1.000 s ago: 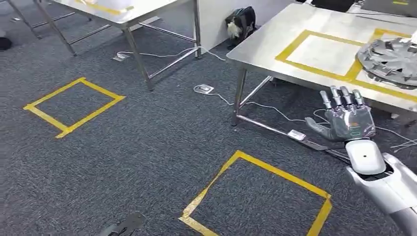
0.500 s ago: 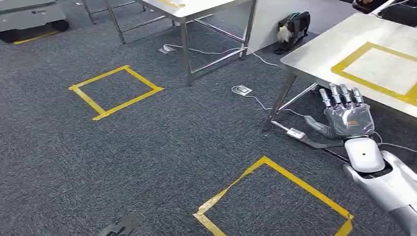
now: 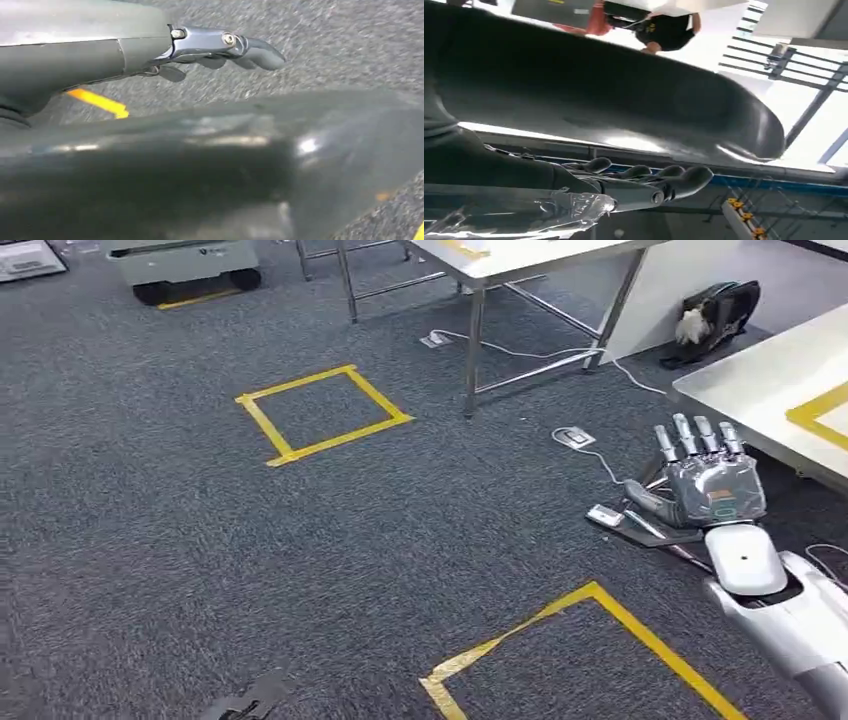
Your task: Take the parts from the cabinet and place them on the table.
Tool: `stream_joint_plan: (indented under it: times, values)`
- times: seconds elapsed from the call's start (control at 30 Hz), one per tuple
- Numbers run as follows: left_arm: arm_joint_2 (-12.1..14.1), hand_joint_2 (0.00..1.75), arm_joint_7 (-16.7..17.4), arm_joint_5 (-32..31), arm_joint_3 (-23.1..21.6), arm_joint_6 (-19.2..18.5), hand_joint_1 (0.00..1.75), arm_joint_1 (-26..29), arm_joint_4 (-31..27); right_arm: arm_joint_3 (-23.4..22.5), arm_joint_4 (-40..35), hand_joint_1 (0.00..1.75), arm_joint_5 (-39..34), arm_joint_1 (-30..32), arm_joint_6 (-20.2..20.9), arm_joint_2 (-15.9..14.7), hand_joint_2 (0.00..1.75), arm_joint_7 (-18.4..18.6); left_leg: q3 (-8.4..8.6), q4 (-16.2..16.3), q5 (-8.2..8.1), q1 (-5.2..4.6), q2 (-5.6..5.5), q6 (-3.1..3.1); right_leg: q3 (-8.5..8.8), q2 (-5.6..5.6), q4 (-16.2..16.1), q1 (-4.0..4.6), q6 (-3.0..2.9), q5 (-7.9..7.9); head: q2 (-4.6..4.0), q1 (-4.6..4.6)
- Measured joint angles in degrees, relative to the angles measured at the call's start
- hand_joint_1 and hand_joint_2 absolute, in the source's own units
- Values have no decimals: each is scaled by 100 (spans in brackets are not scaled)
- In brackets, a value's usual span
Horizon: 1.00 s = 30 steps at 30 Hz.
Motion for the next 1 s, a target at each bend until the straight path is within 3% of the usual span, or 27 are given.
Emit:
stream_joint_plan:
  times: [0.03,0.07,0.1,0.13,0.17,0.2,0.23,0.27,0.3,0.33,0.37,0.4,0.5,0.53,0.57,0.6,0.67,0.7,0.73,0.77,0.8,0.83,0.87,0.93,1.0]
  values:
    - [0,0,0,0,0,2,0,3,0,-2,-2,0,2,-9,0,0,0,0,-36,101,-92,-50,346,-23,32,-92,-25,7,-50,5,0,-13]
    - [-4,0,-2,0,0,0,0,-14,0,-2,-2,0,2,-10,-2,0,0,0,-176,383,-277,-59,615,-46,44,-170,-30,17,-81,5,0,-79]
    - [-9,0,-2,0,0,0,0,-39,0,-2,0,0,2,-8,-2,0,0,0,-411,847,-514,-51,788,-65,42,-255,-29,34,-92,-1,0,-70]
    - [-15,0,-2,0,0,0,0,-47,0,-2,0,0,2,-2,0,0,0,2,-666,1356,-724,-38,876,-78,41,-347,-29,47,-100,-6,0,-74]
    - [-22,0,-2,0,-2,0,0,-44,0,0,0,0,2,-1,0,0,0,0,-846,1716,-826,-30,907,-89,41,-428,-28,51,-100,-7,0,-74]
    - [-22,0,-2,0,-2,0,0,-37,0,4,0,0,2,-1,0,0,0,0,-902,1821,-814,-21,911,-103,43,-510,-28,51,-98,-10,0,-76]
    - [-22,0,-2,0,-2,0,0,-33,0,4,0,0,2,0,0,0,0,0,-803,1629,-648,-10,919,-109,50,-603,-27,50,-94,-17,0,-79]
    - [-20,0,-2,0,-2,0,0,-33,0,4,0,0,2,-1,0,0,0,0,-593,1241,-430,0,943,-110,64,-678,-26,48,-80,-27,0,-76]
    - [-15,0,-2,0,-2,0,0,-35,0,4,0,0,2,-1,-2,0,0,0,-276,696,-189,1,1049,-107,90,-753,-26,45,-55,-45,0,-76]
    - [-11,0,0,0,0,0,0,-39,0,2,0,0,2,-5,-2,0,0,0,16,232,-42,-3,1288,-106,122,-813,-20,56,-21,-67,0,-79]
    - [-26,0,-2,0,-2,0,0,-58,0,-13,0,0,2,-7,-2,-6,0,2,86,58,-129,-73,1425,-97,112,-863,5,110,23,-104,0,-96]
    - [-26,0,-2,0,-2,0,0,-59,0,-15,0,0,2,-23,-2,-11,0,0,56,62,-96,-46,1303,-12,123,-919,-4,122,42,-110,0,-66]
    - [-13,0,0,26,2,0,0,-27,0,-9,0,0,2,-29,-4,-9,0,2,46,61,-103,-68,1102,97,208,-1095,-63,91,127,-136,0,-79]
    - [-11,0,0,26,2,0,0,-16,0,-11,0,0,2,-30,-13,-11,0,0,68,46,-90,-37,1038,142,160,-919,-13,52,181,-207,0,-59]
    - [-13,0,0,26,4,0,0,-26,0,-15,0,0,2,-27,-22,-11,0,2,75,46,-100,-39,984,177,78,-612,241,44,169,-377,0,-66]
    - [-15,0,-2,26,4,2,0,-39,0,-22,2,0,2,-24,-24,-24,0,4,74,46,-95,-39,928,206,-133,-428,685,53,156,-596,0,-38]
    - [-24,0,-2,26,2,0,0,-41,0,-26,13,0,2,1,-22,-31,0,4,75,47,-96,-49,780,218,-667,-322,1700,78,144,-963,0,-31]
    - [-24,0,0,26,4,0,0,-37,0,-24,15,0,2,24,-22,-28,0,2,76,47,-95,-54,704,219,-827,-321,1921,86,131,-971,0,-33]
    - [-20,0,-2,26,4,0,0,-34,0,-24,17,0,2,39,-22,-31,0,2,76,47,-92,-56,624,222,-850,-320,1845,89,112,-836,0,-29]
    - [-17,0,0,26,4,0,0,-33,0,-26,17,0,2,39,-22,-31,0,2,80,48,-92,-56,543,222,-743,-314,1534,89,93,-602,0,-31]
    - [-20,0,-2,26,4,0,0,-34,0,-26,17,0,2,32,-22,-31,0,2,92,50,-90,-55,460,219,-506,-264,980,85,72,-278,0,-33]
    - [-24,0,-2,26,4,0,0,-37,0,-33,17,0,2,23,-24,-31,0,2,104,52,-89,-49,388,212,-253,-83,421,64,67,0,0,-28]
    - [-24,0,-2,26,4,0,0,-36,0,-37,20,0,2,20,-24,-31,0,2,87,53,-82,-50,320,184,-107,253,128,27,58,-12,0,-35]
    - [-20,0,-2,33,4,0,0,-42,0,-39,24,0,2,31,-26,-42,0,2,20,43,-38,-25,194,97,-46,182,47,52,57,-26,0,-30]
    - [-24,0,0,33,4,0,0,0,0,-42,22,0,2,18,-31,-42,0,2,-2,-1,10,12,57,7,-42,63,51,85,-5,-7,0,-39]
